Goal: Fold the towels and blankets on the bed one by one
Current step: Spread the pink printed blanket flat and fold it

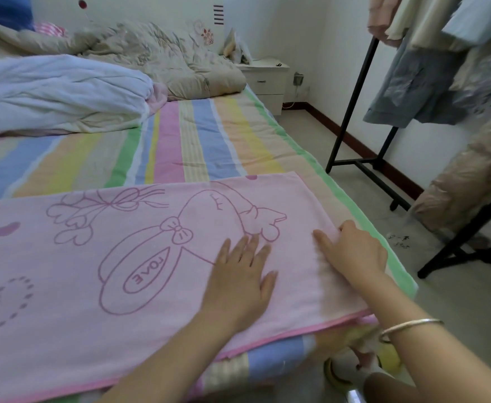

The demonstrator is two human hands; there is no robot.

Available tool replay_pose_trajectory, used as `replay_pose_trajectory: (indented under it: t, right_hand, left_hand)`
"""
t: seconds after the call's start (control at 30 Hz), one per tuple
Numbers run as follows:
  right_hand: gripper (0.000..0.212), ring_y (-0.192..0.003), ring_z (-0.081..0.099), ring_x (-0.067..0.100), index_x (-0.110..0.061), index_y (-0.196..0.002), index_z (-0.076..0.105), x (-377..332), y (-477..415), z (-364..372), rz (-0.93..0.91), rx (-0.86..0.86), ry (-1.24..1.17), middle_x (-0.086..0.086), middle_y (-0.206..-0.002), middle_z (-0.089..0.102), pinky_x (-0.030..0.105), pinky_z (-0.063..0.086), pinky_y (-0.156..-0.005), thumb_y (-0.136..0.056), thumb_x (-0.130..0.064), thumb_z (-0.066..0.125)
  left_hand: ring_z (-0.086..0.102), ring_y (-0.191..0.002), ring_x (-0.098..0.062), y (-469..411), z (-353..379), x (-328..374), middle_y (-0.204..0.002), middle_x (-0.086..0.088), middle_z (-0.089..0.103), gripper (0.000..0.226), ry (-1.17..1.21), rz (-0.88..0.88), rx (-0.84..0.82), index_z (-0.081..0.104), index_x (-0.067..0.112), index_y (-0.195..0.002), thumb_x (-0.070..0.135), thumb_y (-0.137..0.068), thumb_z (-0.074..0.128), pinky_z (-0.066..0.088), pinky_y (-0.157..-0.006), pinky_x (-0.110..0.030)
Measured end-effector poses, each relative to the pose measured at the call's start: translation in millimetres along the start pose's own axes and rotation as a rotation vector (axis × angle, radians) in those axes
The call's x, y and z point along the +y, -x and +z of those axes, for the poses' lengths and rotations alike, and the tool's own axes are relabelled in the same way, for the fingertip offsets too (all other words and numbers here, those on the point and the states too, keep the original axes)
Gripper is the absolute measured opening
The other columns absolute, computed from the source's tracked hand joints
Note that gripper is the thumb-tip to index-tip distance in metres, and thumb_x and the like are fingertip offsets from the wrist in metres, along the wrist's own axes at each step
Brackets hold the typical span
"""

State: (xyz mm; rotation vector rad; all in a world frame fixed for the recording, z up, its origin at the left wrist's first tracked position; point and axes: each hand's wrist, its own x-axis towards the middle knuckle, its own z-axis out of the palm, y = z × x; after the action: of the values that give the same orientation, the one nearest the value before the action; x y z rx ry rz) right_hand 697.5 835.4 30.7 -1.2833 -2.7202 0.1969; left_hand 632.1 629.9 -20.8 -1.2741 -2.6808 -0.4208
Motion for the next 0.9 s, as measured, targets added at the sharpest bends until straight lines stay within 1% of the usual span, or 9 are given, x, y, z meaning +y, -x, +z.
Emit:
replay_pose_trajectory:
  t: [0.1,0.17,0.23,0.33,0.43,0.53,0.63,0.77,0.9]
  right_hand:
    - [0.042,-0.097,0.059,0.032,-0.012,-0.104,0.055,-18.3,11.6,-12.8,-0.01,-0.04,-0.057,0.01,-0.103,0.063,0.033,0.037,-0.07,-0.089,-0.051,0.047]
    - [0.033,-0.097,0.057,0.033,-0.014,-0.102,0.053,-39.5,20.3,-23.7,-0.051,-0.095,-0.144,0.008,-0.103,0.062,0.033,0.04,-0.072,-0.086,-0.042,0.051]
    - [0.03,-0.097,0.058,0.032,-0.015,-0.103,0.056,-68.3,31.0,-36.9,-0.12,-0.172,-0.245,0.007,-0.104,0.063,0.033,0.045,-0.075,-0.084,-0.038,0.054]
    - [0.023,-0.096,0.061,0.03,-0.016,-0.098,0.063,-121.3,53.2,-52.3,-0.281,-0.272,-0.368,0.008,-0.103,0.067,0.032,0.047,-0.077,-0.085,-0.035,0.059]
    - [0.027,-0.099,0.062,0.026,-0.013,-0.099,0.068,-180.4,86.7,-55.5,-0.465,-0.347,-0.43,0.008,-0.101,0.07,0.034,0.046,-0.09,-0.087,-0.037,0.063]
    - [0.036,-0.089,0.061,0.018,-0.014,-0.111,0.067,-226.5,118.6,-36.9,-0.562,-0.493,-0.508,0.007,-0.105,0.07,0.033,0.049,-0.084,-0.087,-0.04,0.064]
    - [0.049,-0.08,0.061,0.012,-0.018,-0.129,0.055,-249.1,138.5,-10.1,-0.525,-0.665,-0.581,0.003,-0.106,0.071,0.032,0.054,-0.08,-0.088,-0.043,0.062]
    - [0.032,-0.07,0.065,0.008,-0.02,-0.124,0.056,-249.5,144.4,1.3,-0.448,-0.713,-0.711,-0.004,-0.091,0.074,0.02,0.051,-0.064,-0.094,-0.03,0.057]
    - [0.019,-0.068,0.068,0.012,-0.022,-0.109,0.062,-235.9,138.8,-3.3,-0.429,-0.653,-0.664,-0.005,-0.08,0.074,0.028,0.057,-0.069,-0.094,-0.031,0.055]
  left_hand:
    - [0.025,-0.145,-0.013,-3.5,-11.3,-7.3,-0.156,0.005,0.033,0.071,0.273,-0.067,-0.039,0.035,0.026,-0.148,0.057,-0.09,0.008,0.009,-0.12,-0.031]
    - [0.045,-0.132,-0.011,-4.5,-31.4,-16.4,-0.14,0.006,0.053,0.045,0.721,-0.207,-0.002,0.051,0.024,-0.136,0.043,-0.101,0.03,0.027,-0.111,-0.022]
    - [0.059,-0.117,-0.017,2.2,-57.6,-32.1,-0.124,0.002,0.064,0.027,1.132,-0.403,0.053,0.061,0.021,-0.118,0.024,-0.104,0.038,0.045,-0.097,-0.027]
    - [0.068,-0.1,-0.025,20.4,-96.0,-70.3,-0.114,-0.009,0.068,0.025,1.492,-0.682,0.073,0.062,0.013,-0.111,0.019,-0.104,0.039,0.055,-0.082,-0.037]
    - [0.071,-0.095,-0.029,46.3,-124.7,-124.0,-0.112,-0.014,0.07,0.025,1.594,-0.837,0.093,0.06,0.007,-0.117,0.018,-0.1,0.045,0.057,-0.083,-0.044]
    - [0.072,-0.091,-0.03,75.7,-141.9,-168.3,-0.109,-0.016,0.071,0.028,1.554,-0.937,0.105,0.057,0.007,-0.123,0.019,-0.099,0.047,0.061,-0.07,-0.038]
    - [0.072,-0.092,-0.032,97.2,-145.3,-191.6,-0.107,-0.019,0.071,0.03,1.553,-0.978,0.057,0.053,0.005,-0.126,0.018,-0.1,0.046,0.06,-0.075,-0.039]
    - [0.072,-0.093,-0.03,105.1,-140.4,-203.1,-0.107,-0.019,0.071,0.03,1.552,-0.951,0.008,0.051,0.004,-0.127,0.018,-0.099,0.05,0.059,-0.079,-0.038]
    - [0.073,-0.086,-0.022,94.3,-134.0,-198.4,-0.103,-0.015,0.072,0.027,1.438,-0.918,0.01,0.057,0.004,-0.12,0.018,-0.097,0.057,0.06,-0.067,-0.028]
